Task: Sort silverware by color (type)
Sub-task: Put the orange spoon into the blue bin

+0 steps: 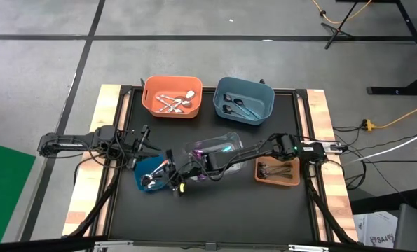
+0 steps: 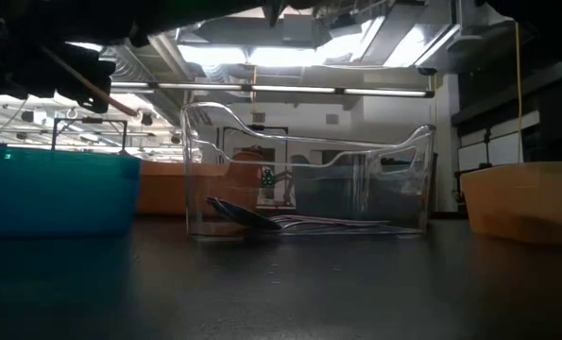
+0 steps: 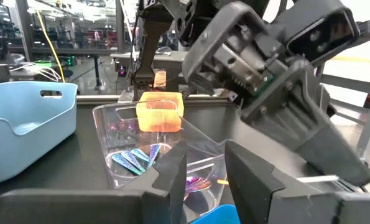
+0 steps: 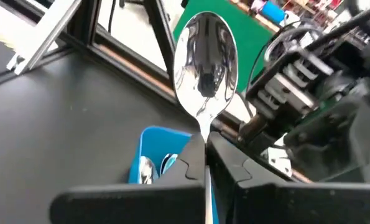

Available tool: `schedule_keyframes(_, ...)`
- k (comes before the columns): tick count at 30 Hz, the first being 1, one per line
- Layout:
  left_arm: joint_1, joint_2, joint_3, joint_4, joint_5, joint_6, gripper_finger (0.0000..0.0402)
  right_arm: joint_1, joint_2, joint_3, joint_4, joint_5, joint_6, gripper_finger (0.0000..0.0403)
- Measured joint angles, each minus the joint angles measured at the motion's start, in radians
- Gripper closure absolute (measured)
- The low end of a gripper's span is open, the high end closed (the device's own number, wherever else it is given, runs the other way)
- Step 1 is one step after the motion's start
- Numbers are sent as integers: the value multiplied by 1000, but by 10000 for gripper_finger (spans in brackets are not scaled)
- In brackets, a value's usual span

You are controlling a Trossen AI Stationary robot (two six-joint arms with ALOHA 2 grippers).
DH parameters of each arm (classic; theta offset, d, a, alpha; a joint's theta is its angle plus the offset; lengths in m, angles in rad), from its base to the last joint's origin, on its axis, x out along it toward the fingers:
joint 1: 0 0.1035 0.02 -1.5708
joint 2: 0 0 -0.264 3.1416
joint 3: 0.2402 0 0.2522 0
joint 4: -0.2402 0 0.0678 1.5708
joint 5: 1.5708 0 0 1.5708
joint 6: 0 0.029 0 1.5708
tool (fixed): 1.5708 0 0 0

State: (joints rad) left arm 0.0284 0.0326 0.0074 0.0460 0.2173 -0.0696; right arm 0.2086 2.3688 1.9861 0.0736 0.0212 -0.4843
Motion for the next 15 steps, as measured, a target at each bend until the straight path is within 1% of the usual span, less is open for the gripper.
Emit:
schedule_keyframes(5,0,0,0,-1,-12,0,298,-22,23,0,8,-47,-13,403)
schedule_keyframes(7,0,0,0,-1,-21,0,298,-30,34,-2,2,-58,-19,403)
schedule_keyframes(9,0,0,0,-2,-25,0,298,-36,52,-2,41,-65,-21,403)
schedule_keyframes(13,0,0,0,-2,-26,0,298,-52,73,-1,61,-85,-20,403)
schedule_keyframes(15,0,0,0,-1,-25,0,298,-56,79,-2,49,-86,-20,403)
